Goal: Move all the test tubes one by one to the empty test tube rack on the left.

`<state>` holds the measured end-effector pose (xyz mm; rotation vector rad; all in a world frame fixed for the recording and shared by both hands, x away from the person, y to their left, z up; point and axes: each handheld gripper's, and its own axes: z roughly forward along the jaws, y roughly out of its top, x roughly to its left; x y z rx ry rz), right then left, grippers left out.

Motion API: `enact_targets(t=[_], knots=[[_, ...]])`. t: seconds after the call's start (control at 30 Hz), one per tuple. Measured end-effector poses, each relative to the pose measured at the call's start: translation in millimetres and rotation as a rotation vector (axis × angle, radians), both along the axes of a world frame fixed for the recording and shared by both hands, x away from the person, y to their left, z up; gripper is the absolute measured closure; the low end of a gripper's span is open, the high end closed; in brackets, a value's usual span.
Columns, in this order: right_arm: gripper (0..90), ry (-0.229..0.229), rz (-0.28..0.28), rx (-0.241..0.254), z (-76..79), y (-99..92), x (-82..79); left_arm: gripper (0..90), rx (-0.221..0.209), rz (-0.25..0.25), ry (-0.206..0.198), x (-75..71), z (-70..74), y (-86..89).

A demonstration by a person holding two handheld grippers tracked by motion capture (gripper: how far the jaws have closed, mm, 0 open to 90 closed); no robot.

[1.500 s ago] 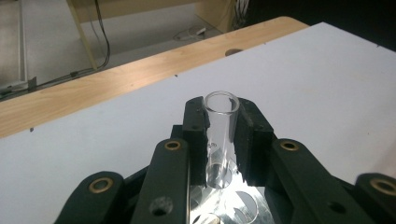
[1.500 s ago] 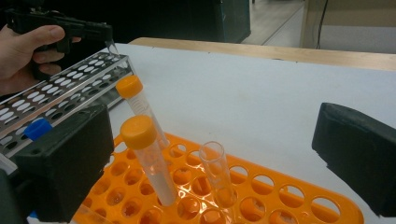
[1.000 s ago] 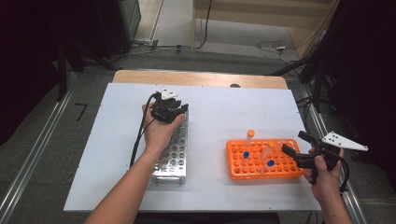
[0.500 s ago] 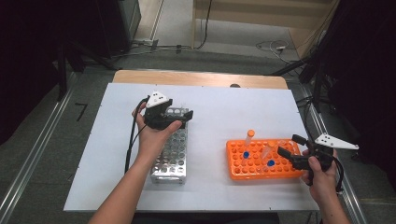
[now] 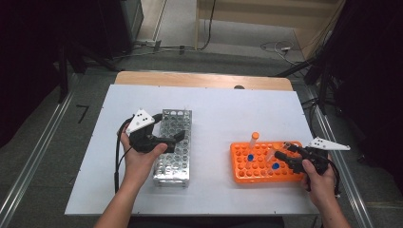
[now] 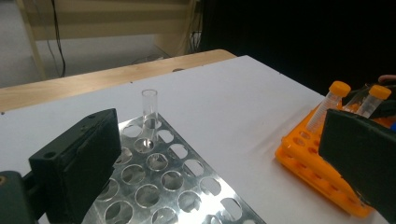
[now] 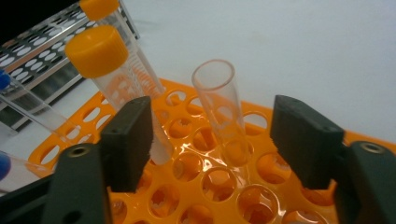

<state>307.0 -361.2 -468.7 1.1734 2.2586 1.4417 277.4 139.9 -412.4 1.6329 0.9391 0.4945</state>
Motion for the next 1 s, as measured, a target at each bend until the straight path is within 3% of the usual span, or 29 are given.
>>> enact_targets(t=[0.1,0.37,0.7,0.83,1.0], knots=[[44.1,0.012,0.011,-0.003,-2.4,-0.4,1.1,0.0,0.004,0.003,-0.001,-7.1,-1.4,2.0],[64.1,0.014,-0.046,-0.054,-7.7,1.7,2.2,0.0,0.003,0.022,0.006,-12.0,-4.2,6.0],[70.5,-0.019,-0.088,-0.111,-7.4,8.8,-1.2,0.0,0.006,0.028,0.020,-11.0,-6.5,5.6],[73.3,-0.031,-0.116,-0.158,-5.1,13.0,-3.0,0.0,0.004,0.025,0.019,-11.5,-6.3,5.4],[74.0,0.005,-0.122,-0.160,-1.2,11.3,-1.1,0.0,0.004,0.015,0.020,-12.2,-6.2,2.8]])
